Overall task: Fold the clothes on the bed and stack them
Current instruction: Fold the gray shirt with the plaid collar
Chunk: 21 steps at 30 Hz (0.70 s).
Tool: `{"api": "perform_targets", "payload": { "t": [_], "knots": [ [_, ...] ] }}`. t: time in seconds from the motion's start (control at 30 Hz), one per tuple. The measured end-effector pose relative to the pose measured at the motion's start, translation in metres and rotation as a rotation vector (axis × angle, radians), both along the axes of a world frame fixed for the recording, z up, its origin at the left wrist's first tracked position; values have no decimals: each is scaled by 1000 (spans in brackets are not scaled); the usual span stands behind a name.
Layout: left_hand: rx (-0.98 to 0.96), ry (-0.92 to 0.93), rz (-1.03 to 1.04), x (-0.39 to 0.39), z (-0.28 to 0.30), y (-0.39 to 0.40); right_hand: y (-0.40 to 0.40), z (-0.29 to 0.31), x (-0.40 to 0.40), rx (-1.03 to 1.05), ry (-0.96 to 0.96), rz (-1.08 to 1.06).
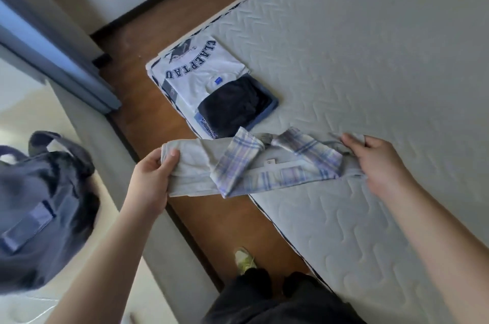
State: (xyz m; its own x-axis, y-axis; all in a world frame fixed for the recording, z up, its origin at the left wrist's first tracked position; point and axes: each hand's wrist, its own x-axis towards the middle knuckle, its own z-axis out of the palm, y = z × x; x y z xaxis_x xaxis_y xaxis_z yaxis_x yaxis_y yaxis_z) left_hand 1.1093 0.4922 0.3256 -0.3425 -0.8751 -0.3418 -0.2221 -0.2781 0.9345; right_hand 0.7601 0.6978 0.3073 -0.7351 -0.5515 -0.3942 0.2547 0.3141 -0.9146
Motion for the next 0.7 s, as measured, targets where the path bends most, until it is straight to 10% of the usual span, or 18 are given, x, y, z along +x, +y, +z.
{"api": "perform_targets", "payload": {
  "t": [0.7],
  "knots": [
    [-15, -34, 239, 96, 15, -151, -283, 16, 60, -94, 162, 439]
  ]
}}
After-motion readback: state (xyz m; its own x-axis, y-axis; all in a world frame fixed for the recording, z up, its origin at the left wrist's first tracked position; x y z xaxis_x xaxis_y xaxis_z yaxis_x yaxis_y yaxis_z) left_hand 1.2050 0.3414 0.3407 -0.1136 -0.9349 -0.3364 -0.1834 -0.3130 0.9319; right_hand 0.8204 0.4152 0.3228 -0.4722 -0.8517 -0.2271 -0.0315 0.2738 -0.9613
